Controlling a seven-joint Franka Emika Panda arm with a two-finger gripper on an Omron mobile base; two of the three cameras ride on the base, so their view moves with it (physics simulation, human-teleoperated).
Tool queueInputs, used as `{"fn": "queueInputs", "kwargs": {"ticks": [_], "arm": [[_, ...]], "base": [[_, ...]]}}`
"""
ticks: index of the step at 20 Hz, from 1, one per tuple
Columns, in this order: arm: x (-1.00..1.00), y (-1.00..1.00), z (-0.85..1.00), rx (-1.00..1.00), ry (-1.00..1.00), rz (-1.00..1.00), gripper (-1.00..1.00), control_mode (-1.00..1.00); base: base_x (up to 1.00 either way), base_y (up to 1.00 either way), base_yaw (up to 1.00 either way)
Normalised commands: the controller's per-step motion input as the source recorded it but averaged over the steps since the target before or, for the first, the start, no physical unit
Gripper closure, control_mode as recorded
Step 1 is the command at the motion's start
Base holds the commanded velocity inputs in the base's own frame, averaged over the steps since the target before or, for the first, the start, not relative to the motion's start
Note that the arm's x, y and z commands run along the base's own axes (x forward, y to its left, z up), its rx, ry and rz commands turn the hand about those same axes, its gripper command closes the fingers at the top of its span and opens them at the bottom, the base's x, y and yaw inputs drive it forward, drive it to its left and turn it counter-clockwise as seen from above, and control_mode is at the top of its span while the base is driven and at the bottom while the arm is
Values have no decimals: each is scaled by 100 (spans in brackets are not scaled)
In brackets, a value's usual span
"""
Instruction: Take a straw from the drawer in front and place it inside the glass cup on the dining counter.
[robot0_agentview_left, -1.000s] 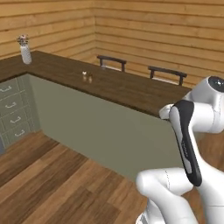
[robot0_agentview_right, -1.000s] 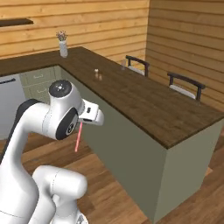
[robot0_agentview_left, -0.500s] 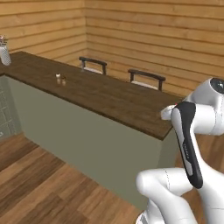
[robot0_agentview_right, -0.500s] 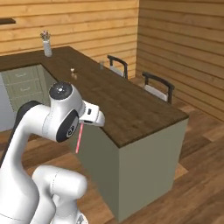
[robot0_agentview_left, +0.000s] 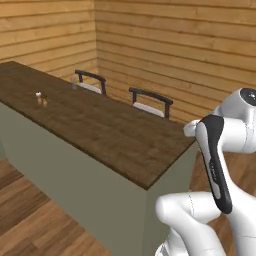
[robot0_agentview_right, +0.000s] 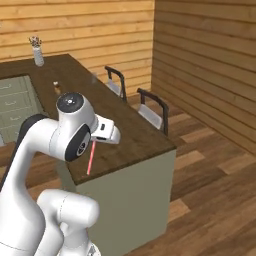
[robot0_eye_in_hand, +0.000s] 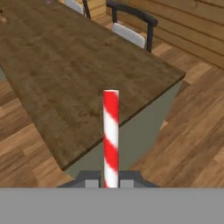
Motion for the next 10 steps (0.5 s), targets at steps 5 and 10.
{"fn": "queueInputs", "kwargs": {"ticks": [5, 10], "arm": [[0, 0, 0, 0, 0, 0, 100, 100], [0, 0, 0, 0, 0, 0, 100, 100]], "base": [[31, -100, 29], [32, -100, 33]]}}
